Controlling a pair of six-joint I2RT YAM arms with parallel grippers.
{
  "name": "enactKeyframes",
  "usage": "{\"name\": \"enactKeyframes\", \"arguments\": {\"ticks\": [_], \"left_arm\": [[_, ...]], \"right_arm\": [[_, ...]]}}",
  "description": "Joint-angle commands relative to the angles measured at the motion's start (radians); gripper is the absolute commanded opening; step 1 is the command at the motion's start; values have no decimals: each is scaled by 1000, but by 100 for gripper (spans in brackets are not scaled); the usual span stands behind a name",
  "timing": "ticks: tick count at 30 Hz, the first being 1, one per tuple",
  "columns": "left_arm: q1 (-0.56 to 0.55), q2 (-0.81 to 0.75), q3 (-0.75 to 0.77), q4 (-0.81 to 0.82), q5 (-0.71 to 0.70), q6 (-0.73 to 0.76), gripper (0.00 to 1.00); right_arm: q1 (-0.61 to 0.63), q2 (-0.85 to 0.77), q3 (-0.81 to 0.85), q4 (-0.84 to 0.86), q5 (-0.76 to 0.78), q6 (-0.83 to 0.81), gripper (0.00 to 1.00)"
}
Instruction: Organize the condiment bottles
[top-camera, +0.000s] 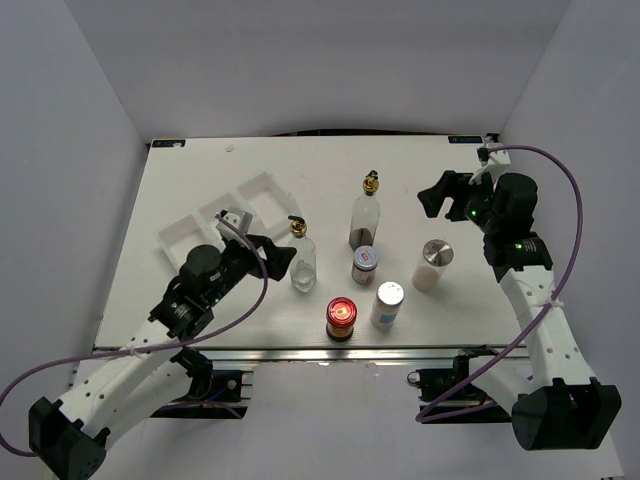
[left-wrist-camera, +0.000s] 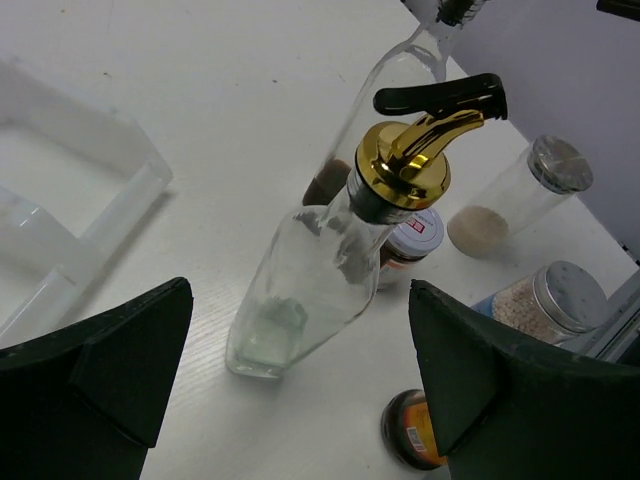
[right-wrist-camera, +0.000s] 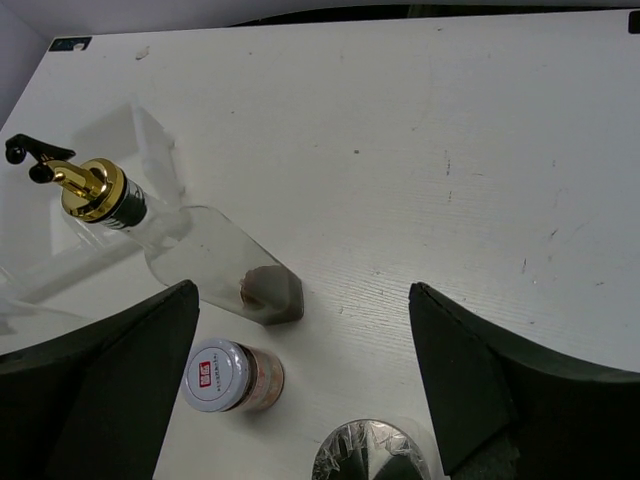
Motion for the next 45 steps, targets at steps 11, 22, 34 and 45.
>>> {"name": "enactKeyframes", "arguments": {"ticks": [11,22,34,45], "left_arm": [[-84,256,170,122,-49,210,98],[-94,364,164,211,-77,249,80],[-96,332,228,238,-79,325,0],[-88,437,475,235,-250,486,0]], "right_arm": [[-3,-10,5,42,-73,-44,89],[-2,10,4,45,-40,-54,89],[-3,16,1,64,-14,-70,89],[-3,48,-3,82,72,-68,89]]}}
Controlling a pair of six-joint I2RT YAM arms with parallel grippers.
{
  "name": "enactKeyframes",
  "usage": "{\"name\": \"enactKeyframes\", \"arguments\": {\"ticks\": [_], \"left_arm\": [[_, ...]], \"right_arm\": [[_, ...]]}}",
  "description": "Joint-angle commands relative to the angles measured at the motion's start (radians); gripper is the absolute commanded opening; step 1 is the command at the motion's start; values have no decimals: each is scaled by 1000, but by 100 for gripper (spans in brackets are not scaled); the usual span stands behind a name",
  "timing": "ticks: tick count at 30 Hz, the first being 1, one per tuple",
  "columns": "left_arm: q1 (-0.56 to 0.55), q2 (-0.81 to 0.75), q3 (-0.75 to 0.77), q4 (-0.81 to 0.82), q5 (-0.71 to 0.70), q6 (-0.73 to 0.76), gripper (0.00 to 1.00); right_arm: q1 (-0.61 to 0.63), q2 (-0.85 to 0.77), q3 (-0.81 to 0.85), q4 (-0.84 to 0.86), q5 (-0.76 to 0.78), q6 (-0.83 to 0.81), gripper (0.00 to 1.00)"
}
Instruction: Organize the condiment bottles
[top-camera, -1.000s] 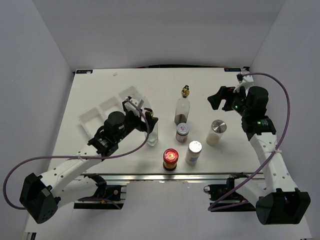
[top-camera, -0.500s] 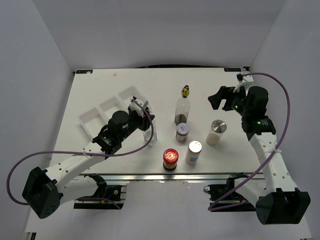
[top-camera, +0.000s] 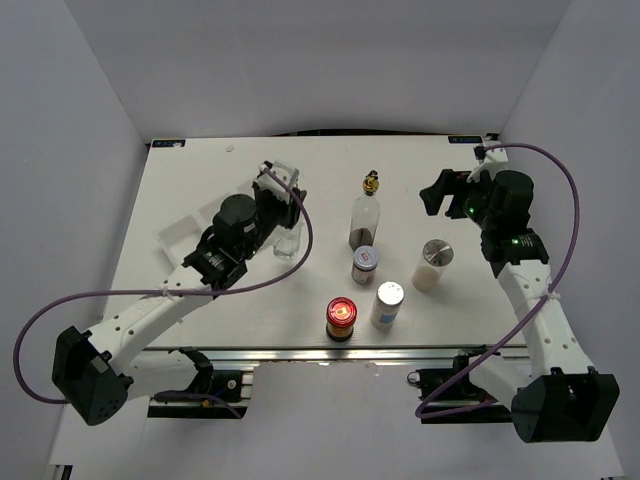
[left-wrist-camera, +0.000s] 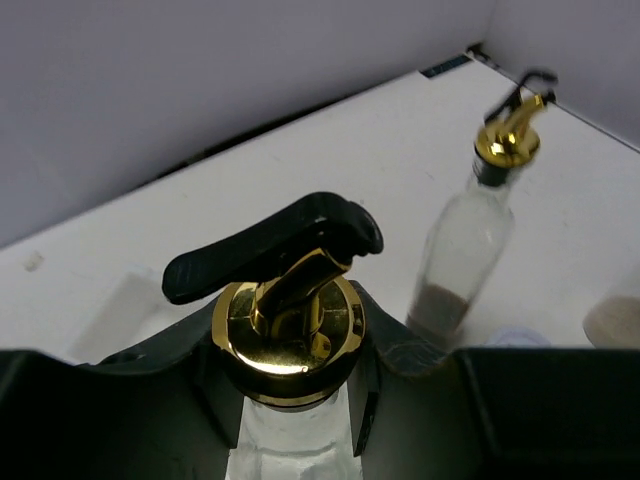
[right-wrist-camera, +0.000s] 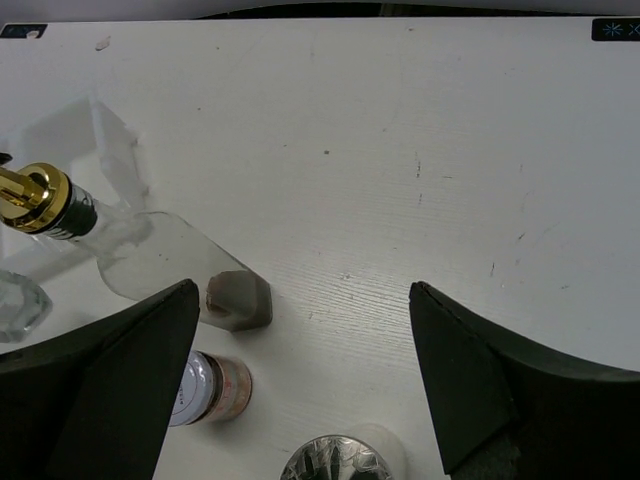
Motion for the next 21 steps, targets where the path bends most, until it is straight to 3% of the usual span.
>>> {"name": "enactKeyframes", "arguments": {"ticks": [1,5,10,21], "left_arm": [[10,30,143,84,-75,95,0],[104,106,227,93,-43,118,0],[274,188,285,160,151,55,0],[424,405,451,251,343,-30,0]], "right_arm": [[-3,14,-3,54,48,-8,89],[-3,28,3,51,124,-6,89],[-3,32,-6,52,213,-3,89],[-3,72,-10,60,276,-9,89]]}}
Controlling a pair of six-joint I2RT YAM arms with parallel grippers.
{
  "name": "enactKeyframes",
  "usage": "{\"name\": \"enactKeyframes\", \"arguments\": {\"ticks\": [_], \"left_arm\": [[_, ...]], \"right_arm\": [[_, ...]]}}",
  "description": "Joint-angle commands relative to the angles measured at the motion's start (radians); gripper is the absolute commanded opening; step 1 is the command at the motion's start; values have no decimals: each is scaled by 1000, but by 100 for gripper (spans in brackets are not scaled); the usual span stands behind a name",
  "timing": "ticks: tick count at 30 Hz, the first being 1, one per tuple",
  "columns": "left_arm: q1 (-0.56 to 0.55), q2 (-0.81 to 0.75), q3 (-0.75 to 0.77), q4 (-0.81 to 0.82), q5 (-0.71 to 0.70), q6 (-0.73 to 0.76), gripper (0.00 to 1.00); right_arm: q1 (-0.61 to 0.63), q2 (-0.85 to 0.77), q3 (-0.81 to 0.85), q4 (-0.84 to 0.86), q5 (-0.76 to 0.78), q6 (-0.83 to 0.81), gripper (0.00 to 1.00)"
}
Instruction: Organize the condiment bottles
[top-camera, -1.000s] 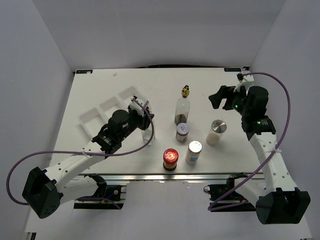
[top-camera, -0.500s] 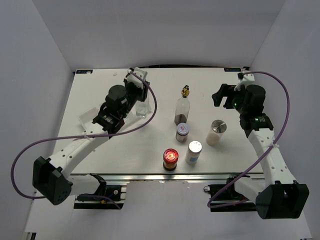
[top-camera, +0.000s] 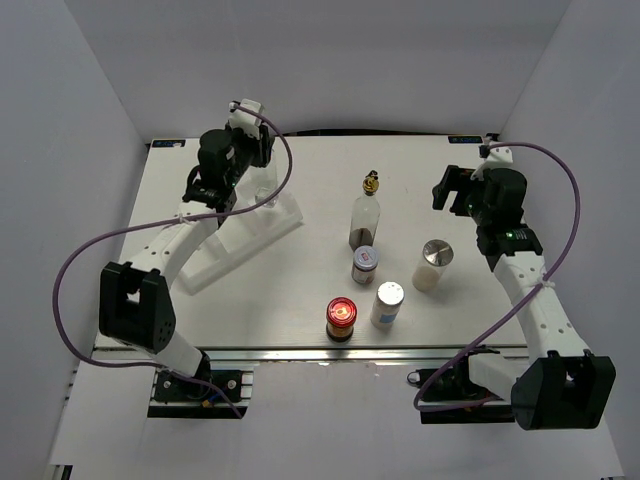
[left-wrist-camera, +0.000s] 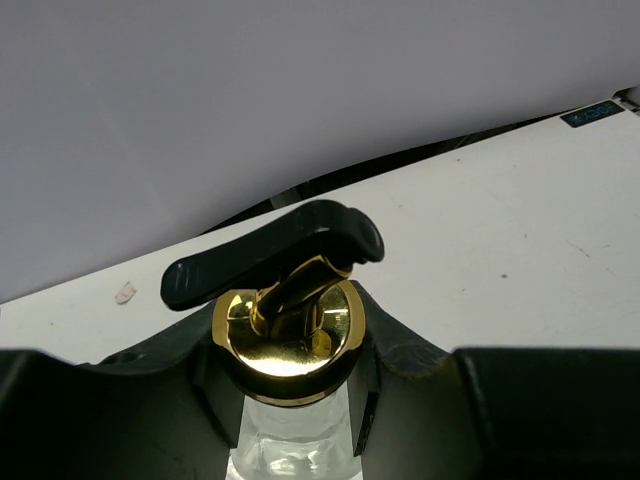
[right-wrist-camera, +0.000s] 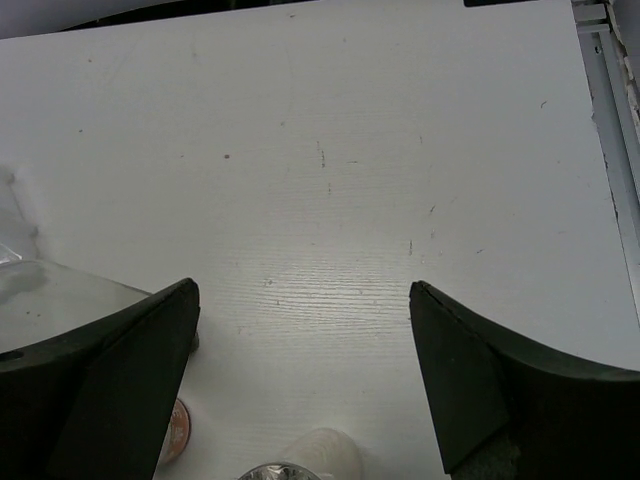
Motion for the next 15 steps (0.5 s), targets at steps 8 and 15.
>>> {"name": "enactKeyframes", "arguments": {"ticks": [8,15], "left_arm": [[95,76,123,235,228,-76,0],[188,123,142,264,550,-113,0]], "right_arm": [[-4,38,-5,37,79,-25,89],[-4,62,12,28,106,-42,89]]}}
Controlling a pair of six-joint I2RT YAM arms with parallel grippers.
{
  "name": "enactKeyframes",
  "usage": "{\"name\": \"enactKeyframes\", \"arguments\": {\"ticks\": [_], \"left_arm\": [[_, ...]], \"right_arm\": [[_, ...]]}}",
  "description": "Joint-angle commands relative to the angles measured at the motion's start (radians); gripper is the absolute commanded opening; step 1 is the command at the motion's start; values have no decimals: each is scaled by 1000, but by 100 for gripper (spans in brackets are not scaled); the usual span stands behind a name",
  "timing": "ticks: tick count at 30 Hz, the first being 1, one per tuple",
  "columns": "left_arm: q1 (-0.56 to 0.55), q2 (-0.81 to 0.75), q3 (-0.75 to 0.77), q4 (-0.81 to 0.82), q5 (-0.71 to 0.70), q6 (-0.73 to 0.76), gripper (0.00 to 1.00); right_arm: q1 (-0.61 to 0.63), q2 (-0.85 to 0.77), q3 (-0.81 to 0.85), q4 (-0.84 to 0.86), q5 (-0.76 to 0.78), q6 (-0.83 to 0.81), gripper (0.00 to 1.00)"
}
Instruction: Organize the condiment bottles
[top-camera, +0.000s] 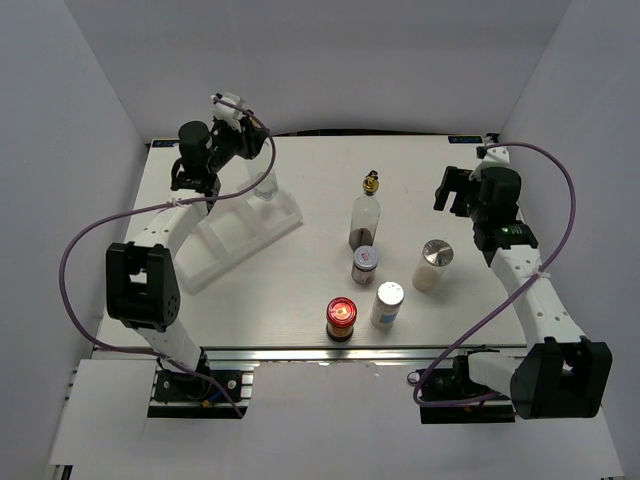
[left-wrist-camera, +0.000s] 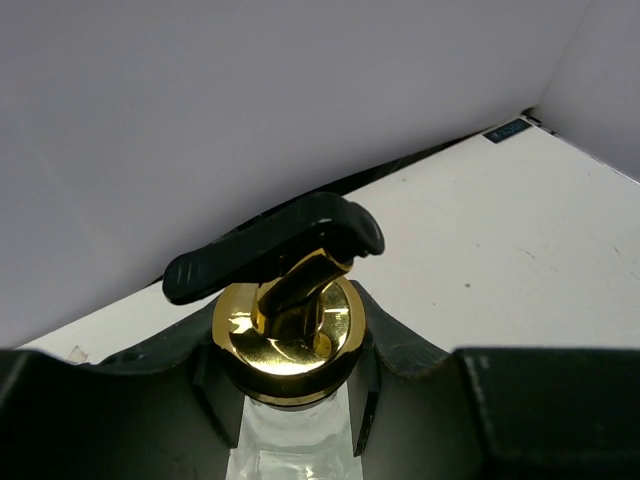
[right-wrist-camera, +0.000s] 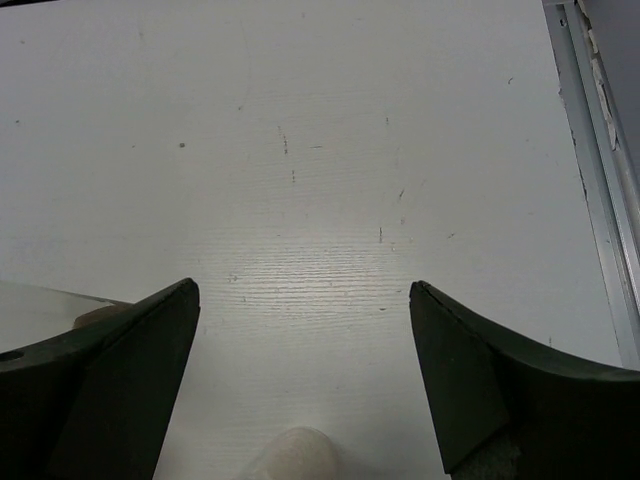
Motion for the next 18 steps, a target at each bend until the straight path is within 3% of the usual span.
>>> {"name": "enactKeyframes", "arguments": {"ticks": [1,5,18], "left_arm": [[35,-8,86,97,226,-11,0],[46,22,138,36,328,10,0],[74,91,178,-92,369,211,0]], "right_arm": [[-4,6,14,27,35,-20,89],[-4,19,17,27,35,-24,89],[-4,46,29,13,32,-40,89]]}}
